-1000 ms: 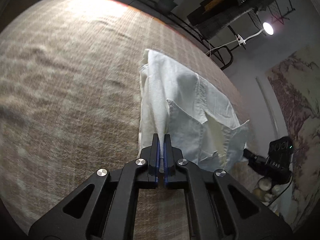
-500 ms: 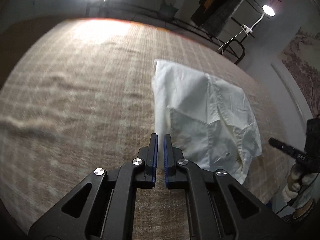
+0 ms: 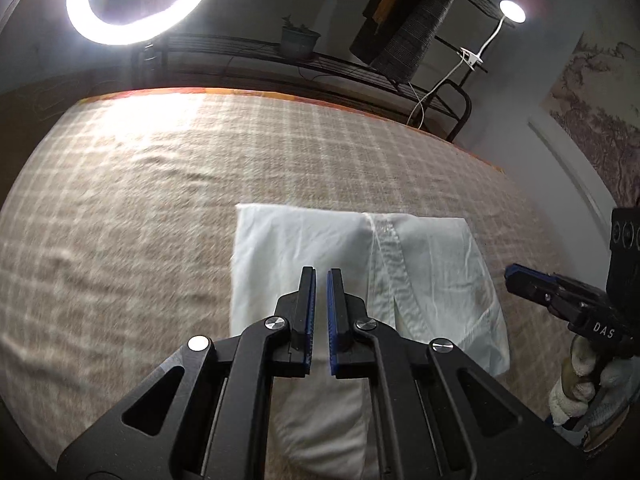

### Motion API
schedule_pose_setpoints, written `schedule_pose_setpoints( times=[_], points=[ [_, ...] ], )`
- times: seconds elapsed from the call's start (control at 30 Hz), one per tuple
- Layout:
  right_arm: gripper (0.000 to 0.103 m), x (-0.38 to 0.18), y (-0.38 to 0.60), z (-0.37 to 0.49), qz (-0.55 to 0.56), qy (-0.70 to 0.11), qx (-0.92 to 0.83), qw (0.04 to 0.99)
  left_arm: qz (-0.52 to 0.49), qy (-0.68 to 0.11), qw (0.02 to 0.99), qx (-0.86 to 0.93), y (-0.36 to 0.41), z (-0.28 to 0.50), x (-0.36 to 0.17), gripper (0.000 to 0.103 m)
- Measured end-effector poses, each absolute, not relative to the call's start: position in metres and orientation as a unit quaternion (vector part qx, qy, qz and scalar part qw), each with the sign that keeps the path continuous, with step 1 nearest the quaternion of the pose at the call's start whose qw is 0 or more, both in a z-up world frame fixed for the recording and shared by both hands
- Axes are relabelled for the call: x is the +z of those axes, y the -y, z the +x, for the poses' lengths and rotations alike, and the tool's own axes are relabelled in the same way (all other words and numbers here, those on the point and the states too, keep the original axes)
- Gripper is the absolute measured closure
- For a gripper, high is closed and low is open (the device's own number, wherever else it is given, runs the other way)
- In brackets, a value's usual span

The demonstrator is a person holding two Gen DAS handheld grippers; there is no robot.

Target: Fold small clothes

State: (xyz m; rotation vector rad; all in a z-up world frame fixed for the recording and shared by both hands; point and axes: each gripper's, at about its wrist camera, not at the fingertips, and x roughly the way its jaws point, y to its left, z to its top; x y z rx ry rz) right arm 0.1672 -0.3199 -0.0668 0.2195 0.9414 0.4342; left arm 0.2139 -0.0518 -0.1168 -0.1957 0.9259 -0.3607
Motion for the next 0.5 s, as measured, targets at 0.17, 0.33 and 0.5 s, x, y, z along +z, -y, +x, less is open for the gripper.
schedule_pose_setpoints(
  times=[0.17, 0.33, 0.5],
  points=[
    [0.079, -0.083, 0.316, 0.207, 0.116, -0.455, 0.198, 0.861, -0.043, -0.458, 0.872, -0.165, 0.072, 0.239, -0.143, 0.101],
    [0.081, -0.117, 0.316, 0.233, 0.107, -0.484, 0.186, 0.848, -0.034, -0.48, 0.862, -0.16, 0.07, 0.247, -0.182, 0.101],
    [0.083, -0.142, 0.333, 0.234, 0.116, -0.503, 0.174, 0.839, -0.039, -0.475, 0.862, -0.171, 0.056, 0.241, -0.183, 0.101]
  ],
)
